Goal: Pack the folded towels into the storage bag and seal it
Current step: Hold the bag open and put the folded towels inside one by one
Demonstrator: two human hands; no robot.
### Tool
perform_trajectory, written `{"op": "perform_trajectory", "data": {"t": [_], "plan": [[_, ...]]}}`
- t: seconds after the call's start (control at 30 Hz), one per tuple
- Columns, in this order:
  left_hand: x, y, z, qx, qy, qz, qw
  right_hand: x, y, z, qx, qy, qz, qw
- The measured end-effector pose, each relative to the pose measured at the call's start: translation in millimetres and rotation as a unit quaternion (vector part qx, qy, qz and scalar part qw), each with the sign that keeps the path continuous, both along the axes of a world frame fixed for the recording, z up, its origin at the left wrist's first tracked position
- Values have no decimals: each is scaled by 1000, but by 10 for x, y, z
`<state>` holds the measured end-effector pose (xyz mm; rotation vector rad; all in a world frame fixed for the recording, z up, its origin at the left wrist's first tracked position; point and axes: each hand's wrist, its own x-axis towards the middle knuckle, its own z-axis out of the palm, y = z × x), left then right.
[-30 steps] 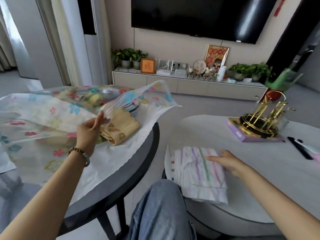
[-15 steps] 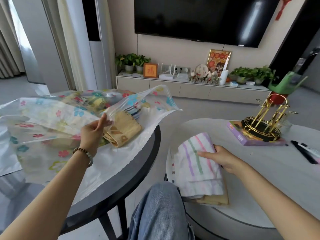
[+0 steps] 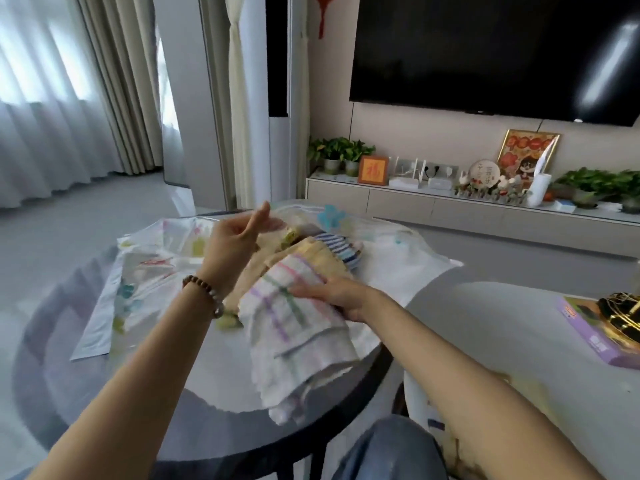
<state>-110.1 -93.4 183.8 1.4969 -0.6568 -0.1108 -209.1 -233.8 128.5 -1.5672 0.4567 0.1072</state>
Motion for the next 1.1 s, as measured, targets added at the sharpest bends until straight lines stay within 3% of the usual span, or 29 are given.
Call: {"op": "perform_trajectory", "data": {"t": [0.1, 0.17, 0.23, 0.27, 0.37, 0.43, 0.67, 0.93, 0.97, 1.1], "plan": [[111, 64, 209, -12, -2, -4, 1000, 480, 169, -140, 48, -105, -158, 981], [150, 76, 276, -15, 7, -16, 1000, 618, 196, -370, -138, -132, -240, 952], [163, 77, 263, -2, 17, -26, 1000, 623, 190, -706, -403, -161, -158, 887], [165, 76, 237, 7, 19, -28, 999, 601, 210, -859, -475, -162, -65, 863], [138, 68, 168, 10, 29, -46, 998, 514, 251, -1213, -558, -81, 190, 804], [101, 59, 139, 8, 50, -60, 997, 533, 197, -1366, -569, -55, 228, 788], [36, 3, 79, -27, 113, -124, 985, 1080, 74, -1303, -573, -23, 186, 798], [150, -138, -62, -31, 160, -132, 978, 1200, -130, -1231, -574, -1, 223, 788], [145, -166, -103, -26, 158, -125, 979, 1123, -119, -1194, -560, -7, 223, 798], [24, -284, -309, 7, 156, -127, 980, 494, -191, -890, -419, -70, 135, 895]]}}
